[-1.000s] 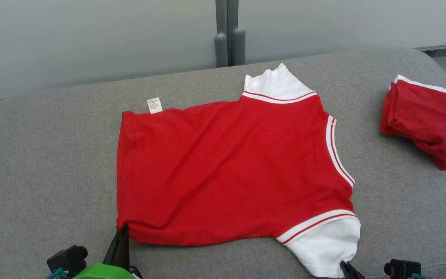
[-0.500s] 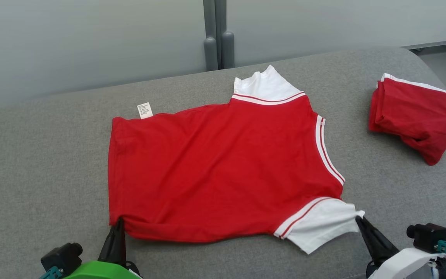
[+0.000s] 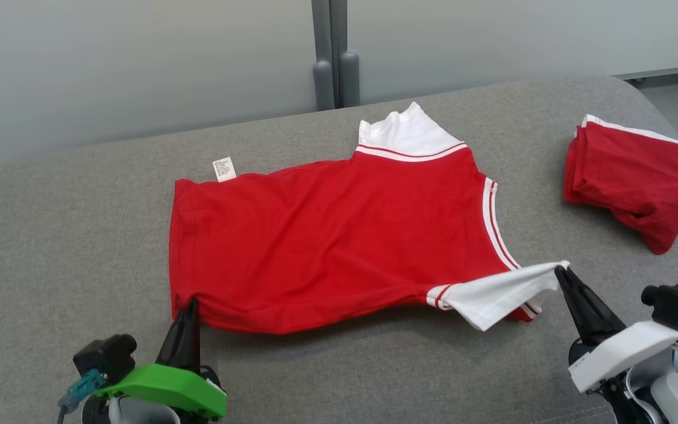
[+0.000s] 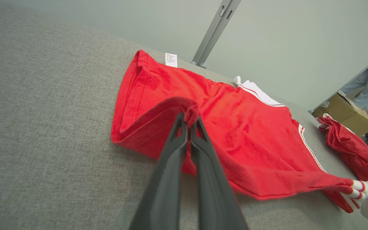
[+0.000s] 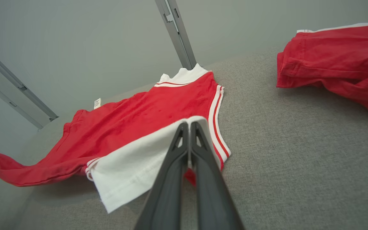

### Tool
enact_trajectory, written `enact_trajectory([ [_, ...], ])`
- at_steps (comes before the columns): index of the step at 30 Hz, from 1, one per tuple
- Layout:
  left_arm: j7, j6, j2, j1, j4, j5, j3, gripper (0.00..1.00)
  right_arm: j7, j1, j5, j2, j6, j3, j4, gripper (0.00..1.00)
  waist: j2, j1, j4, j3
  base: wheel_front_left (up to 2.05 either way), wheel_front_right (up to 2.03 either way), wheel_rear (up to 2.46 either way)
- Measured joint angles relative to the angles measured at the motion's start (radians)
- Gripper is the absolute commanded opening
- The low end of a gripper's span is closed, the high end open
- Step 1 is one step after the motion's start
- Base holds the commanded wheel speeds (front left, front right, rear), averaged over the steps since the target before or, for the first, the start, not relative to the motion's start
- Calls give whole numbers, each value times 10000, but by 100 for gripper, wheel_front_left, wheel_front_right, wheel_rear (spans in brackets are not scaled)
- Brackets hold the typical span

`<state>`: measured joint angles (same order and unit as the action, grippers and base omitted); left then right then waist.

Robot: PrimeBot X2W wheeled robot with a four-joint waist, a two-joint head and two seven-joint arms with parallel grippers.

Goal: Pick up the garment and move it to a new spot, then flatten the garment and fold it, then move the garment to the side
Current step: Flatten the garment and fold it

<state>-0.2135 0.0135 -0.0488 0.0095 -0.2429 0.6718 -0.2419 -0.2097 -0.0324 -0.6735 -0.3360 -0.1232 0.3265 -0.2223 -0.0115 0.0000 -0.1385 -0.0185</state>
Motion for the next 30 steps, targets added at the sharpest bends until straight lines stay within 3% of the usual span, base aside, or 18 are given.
enact_trajectory([
  [15,531,650,-6,-2841,-1557,-566,138,0,1866,3624,-140,142,2,192,-1457,0,0,0,219,-1137,0,0,0],
  [26,752,763,23,-4123,-3068,-905,-75,0,2474,5088,-17,573,102,477,-3095,0,0,1,333,-2152,0,0,0],
  [28,750,780,31,-4210,-3279,-905,-77,40,2472,5223,10,598,104,487,-3336,35,0,0,365,-2229,0,0,0],
  [29,748,780,33,-4240,-3333,-905,-75,85,2464,5275,15,621,104,485,-3427,60,0,0,382,-2250,0,0,0],
  [30,711,780,33,-4262,-3361,-905,-75,100,2439,5352,17,665,104,481,-3517,100,0,0,397,-2264,0,0,0],
])
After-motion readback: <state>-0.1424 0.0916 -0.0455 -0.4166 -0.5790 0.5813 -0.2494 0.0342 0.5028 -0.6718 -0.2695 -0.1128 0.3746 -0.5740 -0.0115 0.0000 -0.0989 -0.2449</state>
